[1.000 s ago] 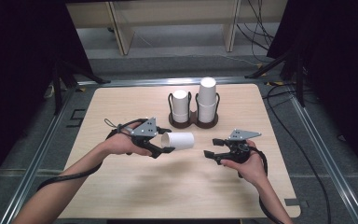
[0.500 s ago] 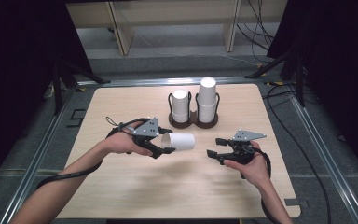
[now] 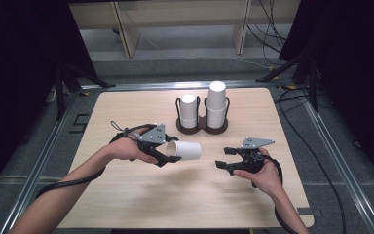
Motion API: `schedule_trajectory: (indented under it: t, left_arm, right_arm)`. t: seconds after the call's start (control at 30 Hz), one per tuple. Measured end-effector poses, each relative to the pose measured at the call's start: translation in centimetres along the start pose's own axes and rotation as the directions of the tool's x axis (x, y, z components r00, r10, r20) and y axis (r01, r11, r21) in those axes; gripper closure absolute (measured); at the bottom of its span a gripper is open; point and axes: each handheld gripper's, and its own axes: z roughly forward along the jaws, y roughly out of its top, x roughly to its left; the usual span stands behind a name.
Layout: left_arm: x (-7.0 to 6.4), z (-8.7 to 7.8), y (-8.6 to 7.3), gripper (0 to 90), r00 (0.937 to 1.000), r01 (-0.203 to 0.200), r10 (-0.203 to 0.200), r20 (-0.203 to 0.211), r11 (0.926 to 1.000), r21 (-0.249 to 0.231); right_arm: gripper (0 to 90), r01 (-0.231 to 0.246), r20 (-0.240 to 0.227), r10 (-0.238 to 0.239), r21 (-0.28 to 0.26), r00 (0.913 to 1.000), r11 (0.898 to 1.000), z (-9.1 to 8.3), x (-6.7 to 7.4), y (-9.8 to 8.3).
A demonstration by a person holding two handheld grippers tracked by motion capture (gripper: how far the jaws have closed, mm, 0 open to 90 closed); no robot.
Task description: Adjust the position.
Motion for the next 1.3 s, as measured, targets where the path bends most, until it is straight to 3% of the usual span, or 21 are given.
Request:
schedule_trajectory:
  t: [0.07, 0.1, 0.27, 0.3, 0.33, 0.43, 0.67, 0.7, 0.8, 0.9, 1.0, 1.03, 1.17, 1.23, 1.27, 1.3]
  left_arm:
    - [-0.1, 0.2, 0.1, 34.4, 0.9999, -0.011, 0.010, 0.012, 0.9999, 0.010]
    - [-0.2, 0.3, 0.2, 34.4, 0.9998, -0.018, 0.017, 0.007, 0.9997, 0.014]
    - [-0.3, 0.7, 0.3, 34.5, 0.9994, -0.033, 0.032, 0.016, 0.9983, 0.048]
    - [-0.5, 0.9, 0.4, 34.5, 0.9992, -0.035, 0.035, 0.018, 0.9981, 0.051]
    - [-0.5, 0.9, 0.5, 34.5, 0.9988, -0.045, 0.043, 0.023, 0.9970, 0.063]
    - [-0.6, 0.8, 0.9, 34.5, 0.9977, -0.064, 0.062, 0.027, 0.9949, 0.078]
    - [-0.6, 0.7, 1.4, 34.5, 0.9971, -0.073, 0.070, 0.031, 0.9917, 0.106]
    - [-0.6, 0.7, 1.5, 34.6, 0.9968, -0.076, 0.073, 0.035, 0.9909, 0.111]
    - [-0.6, 0.6, 1.7, 34.5, 0.9953, -0.092, 0.086, 0.044, 0.9862, 0.138]
    - [-0.5, 0.5, 1.8, 34.6, 0.9953, -0.091, 0.085, 0.046, 0.9852, 0.145]
    - [-0.4, 0.5, 1.9, 34.6, 0.9947, -0.096, 0.089, 0.052, 0.9827, 0.158]
    - [-0.3, 0.5, 1.9, 34.7, 0.9936, -0.100, 0.089, 0.069, 0.9801, 0.171]
    - [-0.5, 0.5, 2.0, 34.8, 0.9926, -0.115, 0.105, 0.062, 0.9721, 0.204]
    - [-0.5, 0.5, 2.0, 34.9, 0.9926, -0.115, 0.104, 0.064, 0.9711, 0.209]
    - [-0.6, 0.5, 2.0, 34.9, 0.9942, -0.100, 0.090, 0.059, 0.9747, 0.200]
    - [-0.5, 0.5, 2.1, 34.9, 0.9937, -0.104, 0.094, 0.060, 0.9735, 0.204]
  right_arm:
    - [27.0, -0.023, -0.009, 0.023, 0.019, 0.9997, 1.000, 0.0, 0.3, -0.2]
    - [27.0, 0.005, 0.007, -0.005, 0.017, 1.0000, 1.000, 0.0, 0.2, -0.2]
    - [27.0, 0.029, -0.010, -0.029, 0.038, 0.9995, 0.999, 0.2, 0.5, -0.2]
    - [26.8, 0.002, -0.023, -0.001, 0.046, 0.9997, 0.999, 0.2, 0.8, -0.2]
    - [26.6, 0.043, -0.010, -0.042, 0.047, 0.9991, 0.998, 0.2, 0.8, -0.1]
    - [26.3, 0.067, -0.014, -0.066, 0.059, 0.9977, 0.996, 0.3, 1.0, 0.2]
    - [26.2, 0.063, -0.044, -0.059, 0.088, 0.9973, 0.994, 0.1, 1.3, 0.4]
    - [26.2, 0.092, -0.047, -0.089, 0.076, 0.9950, 0.993, 0.2, 1.2, 0.4]
    - [26.2, 0.067, -0.042, -0.063, 0.103, 0.9971, 0.992, 0.2, 1.5, 0.3]
    - [26.2, 0.099, -0.047, -0.094, 0.100, 0.9944, 0.990, 0.4, 1.4, 0.4]
    - [26.3, 0.095, -0.052, -0.090, 0.109, 0.9946, 0.990, 0.4, 1.5, 0.4]
    - [26.3, 0.096, -0.051, -0.091, 0.111, 0.9945, 0.989, 0.5, 1.5, 0.4]
    - [26.3, 0.106, -0.059, -0.099, 0.125, 0.9933, 0.986, 0.7, 1.6, 0.4]
    - [26.3, 0.104, -0.063, -0.097, 0.133, 0.9933, 0.986, 0.8, 1.7, 0.5]
    - [26.3, 0.113, -0.068, -0.104, 0.134, 0.9922, 0.985, 0.9, 1.7, 0.5]
    - [26.3, 0.096, -0.078, -0.086, 0.138, 0.9933, 0.986, 0.9, 1.9, 0.5]
